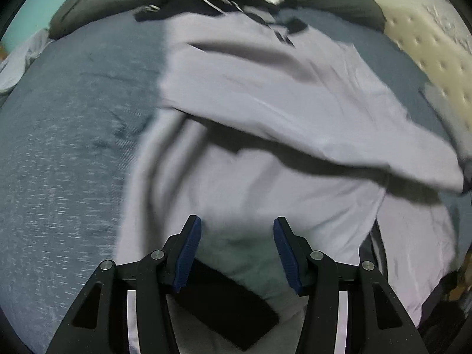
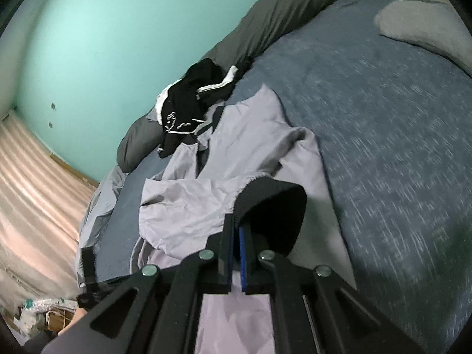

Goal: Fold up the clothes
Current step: 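Grasp the black cuff with the right tool while the left tool releases it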

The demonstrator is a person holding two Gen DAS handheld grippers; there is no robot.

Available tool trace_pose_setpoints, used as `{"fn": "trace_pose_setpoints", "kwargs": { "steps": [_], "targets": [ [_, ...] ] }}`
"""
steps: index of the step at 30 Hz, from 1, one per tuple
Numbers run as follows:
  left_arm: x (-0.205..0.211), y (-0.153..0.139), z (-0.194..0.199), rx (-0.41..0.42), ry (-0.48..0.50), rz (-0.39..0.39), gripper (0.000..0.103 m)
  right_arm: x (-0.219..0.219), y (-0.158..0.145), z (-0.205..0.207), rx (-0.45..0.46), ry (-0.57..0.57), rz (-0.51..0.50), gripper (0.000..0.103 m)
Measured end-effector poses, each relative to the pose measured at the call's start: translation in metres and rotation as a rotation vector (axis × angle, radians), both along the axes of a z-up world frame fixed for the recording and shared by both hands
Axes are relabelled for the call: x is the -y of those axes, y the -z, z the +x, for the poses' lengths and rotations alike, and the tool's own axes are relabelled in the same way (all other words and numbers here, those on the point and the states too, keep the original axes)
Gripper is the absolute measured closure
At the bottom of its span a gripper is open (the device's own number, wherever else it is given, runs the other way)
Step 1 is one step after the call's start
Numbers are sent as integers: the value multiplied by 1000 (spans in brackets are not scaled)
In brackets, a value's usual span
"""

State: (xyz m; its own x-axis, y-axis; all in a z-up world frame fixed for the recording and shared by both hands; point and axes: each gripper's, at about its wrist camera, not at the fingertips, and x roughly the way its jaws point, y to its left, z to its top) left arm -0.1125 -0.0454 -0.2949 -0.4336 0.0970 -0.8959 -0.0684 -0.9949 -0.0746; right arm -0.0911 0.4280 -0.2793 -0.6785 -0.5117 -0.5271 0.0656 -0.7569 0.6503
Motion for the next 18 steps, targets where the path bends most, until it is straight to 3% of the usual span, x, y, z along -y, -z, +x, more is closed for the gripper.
{"fn": "trace_pose_setpoints", "kwargs": {
  "steps": [6,18],
  "targets": [
    [32,-14,-26,-24,-58,-25,48,-13,5,13,13,38,6,100],
    [49,-2,-57,-31,-22,-111,48,-12,23,7,54,29,-12,100]
  ]
}}
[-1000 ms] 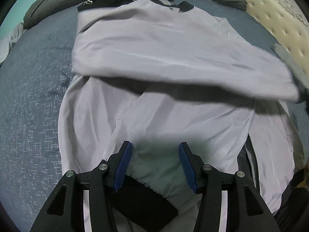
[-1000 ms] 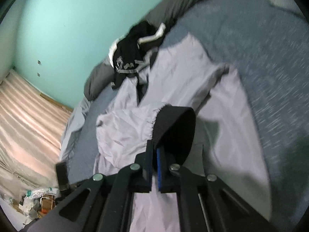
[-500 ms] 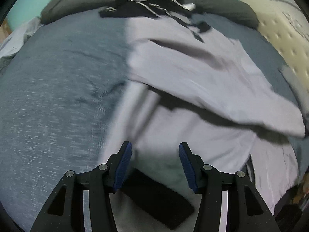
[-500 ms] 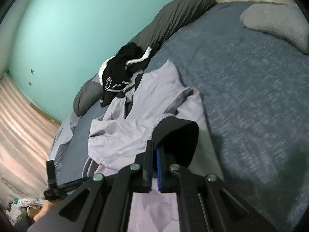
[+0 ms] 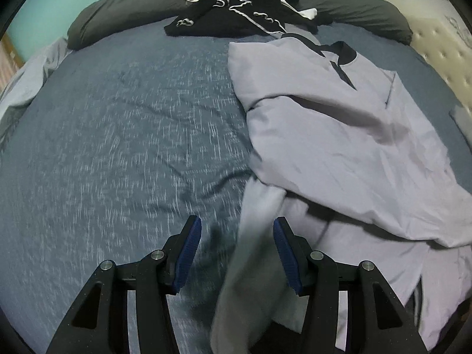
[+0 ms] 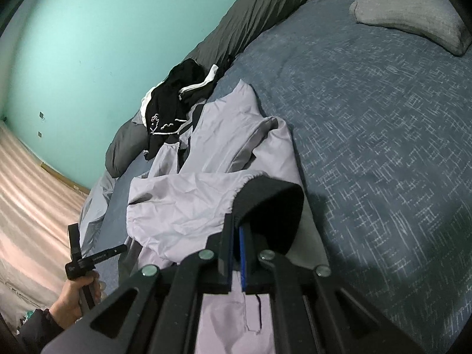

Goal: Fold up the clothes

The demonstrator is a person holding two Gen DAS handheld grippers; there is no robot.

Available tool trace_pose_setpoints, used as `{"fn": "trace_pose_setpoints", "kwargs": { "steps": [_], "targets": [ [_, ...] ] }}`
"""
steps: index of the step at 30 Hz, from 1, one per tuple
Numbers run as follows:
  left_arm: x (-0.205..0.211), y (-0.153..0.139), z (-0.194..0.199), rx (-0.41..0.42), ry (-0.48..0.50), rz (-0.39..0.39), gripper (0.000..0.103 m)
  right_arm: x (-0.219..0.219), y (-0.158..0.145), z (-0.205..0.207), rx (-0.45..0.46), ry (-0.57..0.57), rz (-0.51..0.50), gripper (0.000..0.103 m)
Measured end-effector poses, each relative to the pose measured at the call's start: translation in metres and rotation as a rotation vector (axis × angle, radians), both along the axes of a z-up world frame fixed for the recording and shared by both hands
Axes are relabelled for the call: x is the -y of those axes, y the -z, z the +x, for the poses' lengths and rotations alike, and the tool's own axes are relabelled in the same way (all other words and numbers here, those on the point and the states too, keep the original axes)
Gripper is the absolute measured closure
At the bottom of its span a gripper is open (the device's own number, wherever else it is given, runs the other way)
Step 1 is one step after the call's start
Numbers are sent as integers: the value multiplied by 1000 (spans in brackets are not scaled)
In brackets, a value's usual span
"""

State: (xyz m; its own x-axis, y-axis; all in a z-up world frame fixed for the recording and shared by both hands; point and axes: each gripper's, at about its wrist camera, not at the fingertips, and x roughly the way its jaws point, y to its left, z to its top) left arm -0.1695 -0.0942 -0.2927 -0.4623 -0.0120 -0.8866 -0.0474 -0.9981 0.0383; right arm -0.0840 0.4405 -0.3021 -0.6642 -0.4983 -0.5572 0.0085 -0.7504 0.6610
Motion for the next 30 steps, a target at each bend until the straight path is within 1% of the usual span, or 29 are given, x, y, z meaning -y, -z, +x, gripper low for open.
{"fn": "trace_pose_setpoints", "kwargs": {
  "steps": [4,9,10,12,15,19,21,22,24,26,30],
  "targets": [
    [12,0,-13,-17,-7,-5,48,0,3,-1,7,-6,-2,100],
    [19,8,-18,-9,33,-51,48,-2,4,-3,11,-9,-8,100],
    [20,9,-19,-9,31,-46,48,-2,3,-3,11,-10,-6,100],
    [21,9,-18,-17,29,-6,48,-1,3,-4,11,-12,-3,100],
    [24,-1,-17,-56,38,27,48,-1,3,-4,11,-14,0,100],
    [21,0,-16,-60,78,-37,48,-1,5,-4,16,-14,-7,100],
    [17,1,-15,-72,112,-95,48,-1,6,-4,21,-15,-9,100],
    [18,0,-15,-79,112,-90,48,0,7,-4,21,-16,-8,100],
    [25,-4,-15,-94,92,-41,48,0,6,-4,21,-16,-7,100],
    [34,-8,-14,-111,65,12,46,-1,6,-5,19,-16,-9,100],
    [46,-11,-10,-140,39,96,45,-1,6,-5,17,-21,-8,100]
  ]
}}
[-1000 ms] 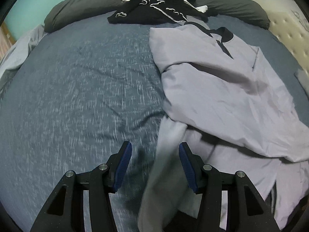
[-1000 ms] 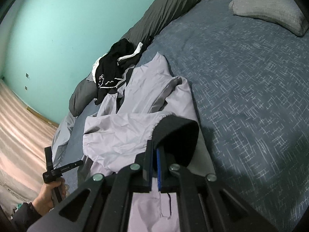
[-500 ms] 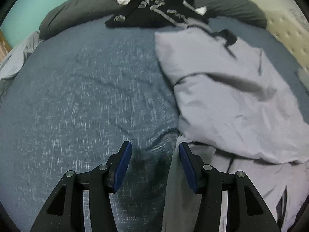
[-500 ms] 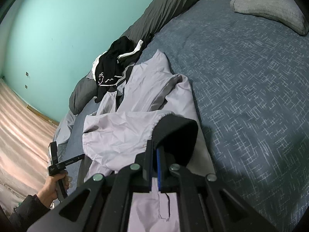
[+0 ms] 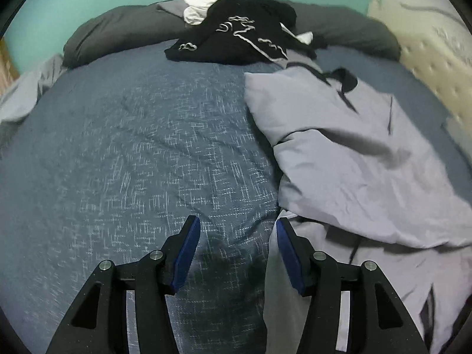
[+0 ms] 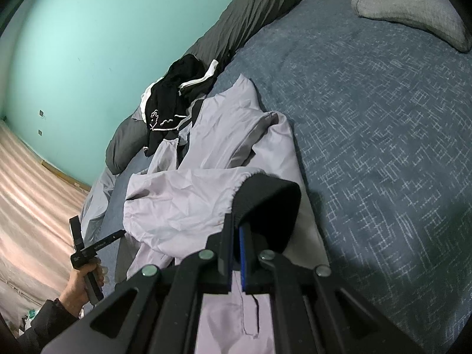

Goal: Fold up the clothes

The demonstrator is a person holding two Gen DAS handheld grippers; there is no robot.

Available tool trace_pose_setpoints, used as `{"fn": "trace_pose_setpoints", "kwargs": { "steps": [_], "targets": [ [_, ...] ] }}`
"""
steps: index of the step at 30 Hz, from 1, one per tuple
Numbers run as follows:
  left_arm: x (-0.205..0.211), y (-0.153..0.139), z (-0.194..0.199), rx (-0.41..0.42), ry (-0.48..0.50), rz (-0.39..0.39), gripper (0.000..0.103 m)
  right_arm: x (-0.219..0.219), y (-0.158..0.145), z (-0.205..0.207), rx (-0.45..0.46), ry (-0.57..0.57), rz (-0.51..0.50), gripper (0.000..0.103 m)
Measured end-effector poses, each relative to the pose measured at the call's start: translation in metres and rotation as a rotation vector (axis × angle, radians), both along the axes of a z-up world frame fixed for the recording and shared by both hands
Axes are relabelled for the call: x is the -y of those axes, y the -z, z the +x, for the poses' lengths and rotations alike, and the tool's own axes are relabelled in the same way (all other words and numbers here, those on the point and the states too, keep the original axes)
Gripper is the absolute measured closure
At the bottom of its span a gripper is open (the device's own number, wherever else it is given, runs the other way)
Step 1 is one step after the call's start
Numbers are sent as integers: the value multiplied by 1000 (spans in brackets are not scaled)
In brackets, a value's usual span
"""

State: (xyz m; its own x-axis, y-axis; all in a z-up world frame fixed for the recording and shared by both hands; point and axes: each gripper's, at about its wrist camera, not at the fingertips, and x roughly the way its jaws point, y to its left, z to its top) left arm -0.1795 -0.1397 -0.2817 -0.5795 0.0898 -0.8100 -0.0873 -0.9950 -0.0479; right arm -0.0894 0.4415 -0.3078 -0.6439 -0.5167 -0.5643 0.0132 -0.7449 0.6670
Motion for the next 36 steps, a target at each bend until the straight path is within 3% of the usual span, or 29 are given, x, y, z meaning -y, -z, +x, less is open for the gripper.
{"fn": "trace_pose_setpoints", "kwargs": {
  "steps": [6,10,14,22,25,30,32,36],
  "targets": [
    [15,3,5,-47,-47,50,45,-1,0,-1,3,1,4,100],
    [4,18,-8,-1,-6,-67,45,-1,1,-1,7,3,5,100],
    [-14,29,-18,31,74,-77,45,-1,0,-1,6,3,9,100],
    [-48,31,-19,14,191,-114,45,-1,2,-2,13,5,13,100],
    [-51,34,-24,7,189,-157,45,-1,2,-2,13,6,16,100],
    [-50,39,-41,2,152,-165,45,-1,2,-3,15,5,17,100],
    [-52,41,-46,0,152,-178,49,-1,2,-3,15,6,15,100],
    [-56,34,-49,-30,170,-199,88,-1,3,-3,15,0,8,100]
  ]
}}
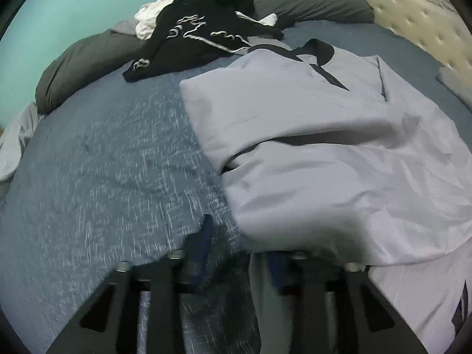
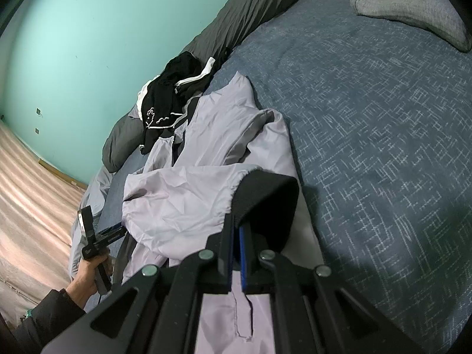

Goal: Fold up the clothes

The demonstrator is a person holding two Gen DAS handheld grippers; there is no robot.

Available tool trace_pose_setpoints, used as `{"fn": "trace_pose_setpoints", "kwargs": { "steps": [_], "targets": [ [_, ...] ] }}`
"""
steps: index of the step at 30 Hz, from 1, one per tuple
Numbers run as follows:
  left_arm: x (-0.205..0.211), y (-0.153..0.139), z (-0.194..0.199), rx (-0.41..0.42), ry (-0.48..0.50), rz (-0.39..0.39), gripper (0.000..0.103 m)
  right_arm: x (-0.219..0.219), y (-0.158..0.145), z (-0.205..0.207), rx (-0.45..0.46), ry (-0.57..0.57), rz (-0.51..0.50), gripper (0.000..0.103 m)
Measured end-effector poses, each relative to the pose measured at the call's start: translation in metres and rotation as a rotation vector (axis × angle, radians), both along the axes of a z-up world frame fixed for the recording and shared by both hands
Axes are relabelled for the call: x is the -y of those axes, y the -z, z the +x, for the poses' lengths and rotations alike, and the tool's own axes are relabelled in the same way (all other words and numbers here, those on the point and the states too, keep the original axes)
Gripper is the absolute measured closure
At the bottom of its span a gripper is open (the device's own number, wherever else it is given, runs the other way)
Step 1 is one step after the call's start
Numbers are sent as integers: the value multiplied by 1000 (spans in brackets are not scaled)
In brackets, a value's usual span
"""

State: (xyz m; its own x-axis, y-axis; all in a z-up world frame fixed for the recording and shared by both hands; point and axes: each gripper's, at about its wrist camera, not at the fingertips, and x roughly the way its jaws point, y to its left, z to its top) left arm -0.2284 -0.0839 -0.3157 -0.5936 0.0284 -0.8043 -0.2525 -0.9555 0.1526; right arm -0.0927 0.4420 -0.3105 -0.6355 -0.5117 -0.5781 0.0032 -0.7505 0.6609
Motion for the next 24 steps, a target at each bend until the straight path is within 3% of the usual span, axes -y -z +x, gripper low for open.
{"fn": "trace_pose_setpoints", "kwargs": {
  "steps": [1,9,16,22,24],
  "targets": [
    [1,-4,0,-12,1,-1,95,1,0,0,0,-3,-5,100],
    [23,-36,-1,-74,-24,-44,97,9,-16,4,-64,-40,1,100],
    [43,-43,-13,-62,-59,-104,98,48,2,-4,-17,-151,32,100],
    [50,-18,-18,46,-80,-125,95,62,11,-9,10,-198,50,100],
    [57,-10,-15,73,-103,-99,95,63,11,-10,18,-204,42,100]
  ]
}}
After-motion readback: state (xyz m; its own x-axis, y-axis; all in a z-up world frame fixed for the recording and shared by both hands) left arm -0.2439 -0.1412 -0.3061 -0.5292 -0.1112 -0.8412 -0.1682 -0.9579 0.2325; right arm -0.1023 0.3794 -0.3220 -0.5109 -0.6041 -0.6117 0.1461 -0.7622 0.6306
